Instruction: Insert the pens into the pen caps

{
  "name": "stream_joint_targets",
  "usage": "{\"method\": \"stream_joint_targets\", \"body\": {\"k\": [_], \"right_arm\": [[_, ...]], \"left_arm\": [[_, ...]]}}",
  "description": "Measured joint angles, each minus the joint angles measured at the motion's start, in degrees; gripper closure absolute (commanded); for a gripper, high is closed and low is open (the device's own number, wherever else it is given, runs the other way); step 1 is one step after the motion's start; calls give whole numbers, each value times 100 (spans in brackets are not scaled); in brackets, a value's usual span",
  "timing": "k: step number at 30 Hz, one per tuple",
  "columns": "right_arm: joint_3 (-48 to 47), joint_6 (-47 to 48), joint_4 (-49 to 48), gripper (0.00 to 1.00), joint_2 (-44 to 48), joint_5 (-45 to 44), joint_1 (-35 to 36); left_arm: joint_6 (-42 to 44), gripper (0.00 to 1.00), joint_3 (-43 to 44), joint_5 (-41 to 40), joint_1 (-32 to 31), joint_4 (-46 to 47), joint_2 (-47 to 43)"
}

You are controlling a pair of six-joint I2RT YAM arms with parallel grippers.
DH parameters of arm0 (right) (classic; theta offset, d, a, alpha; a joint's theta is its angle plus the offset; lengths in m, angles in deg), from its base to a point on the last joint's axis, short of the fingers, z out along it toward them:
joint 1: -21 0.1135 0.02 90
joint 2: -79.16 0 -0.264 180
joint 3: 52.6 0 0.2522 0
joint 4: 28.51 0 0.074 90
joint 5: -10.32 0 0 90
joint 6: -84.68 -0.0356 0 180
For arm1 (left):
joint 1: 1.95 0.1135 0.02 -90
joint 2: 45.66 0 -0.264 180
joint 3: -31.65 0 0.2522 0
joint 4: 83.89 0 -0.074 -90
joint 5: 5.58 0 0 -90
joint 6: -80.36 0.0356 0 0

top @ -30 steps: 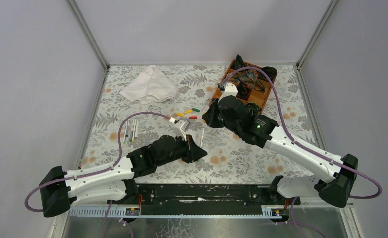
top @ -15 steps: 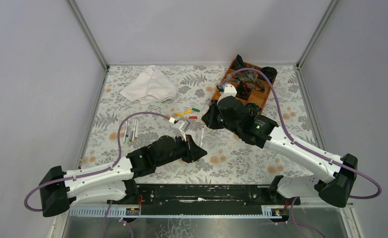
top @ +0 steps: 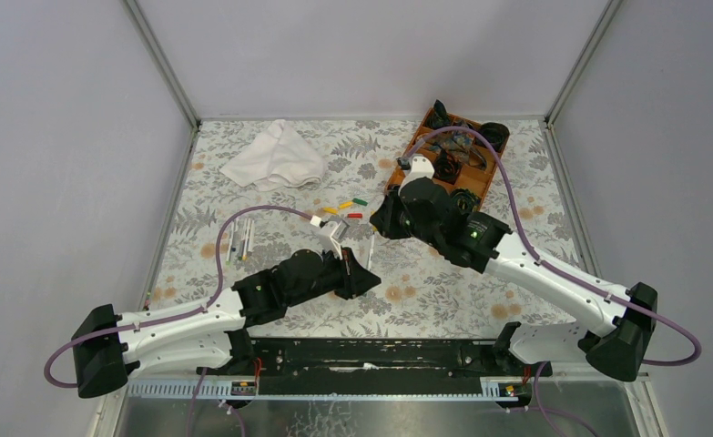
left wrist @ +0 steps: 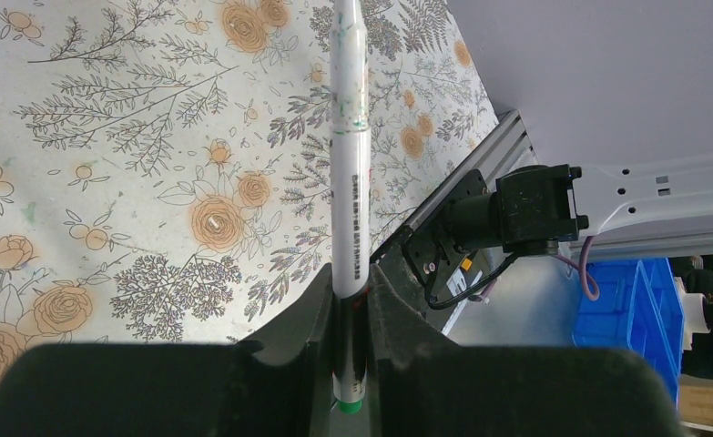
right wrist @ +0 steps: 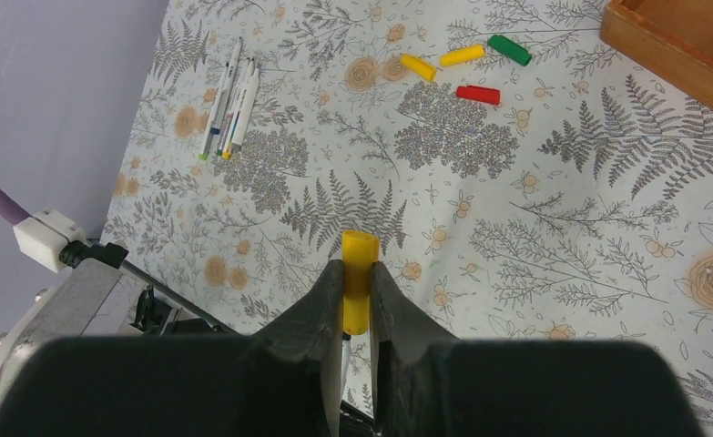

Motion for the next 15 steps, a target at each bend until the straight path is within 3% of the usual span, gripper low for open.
{"method": "stream_joint_targets", "body": {"k": [15], "right_arm": [[118, 4, -118, 100, 66, 151, 0]], "left_arm": [[-39, 100, 2, -52, -2, 7, 0]]}}
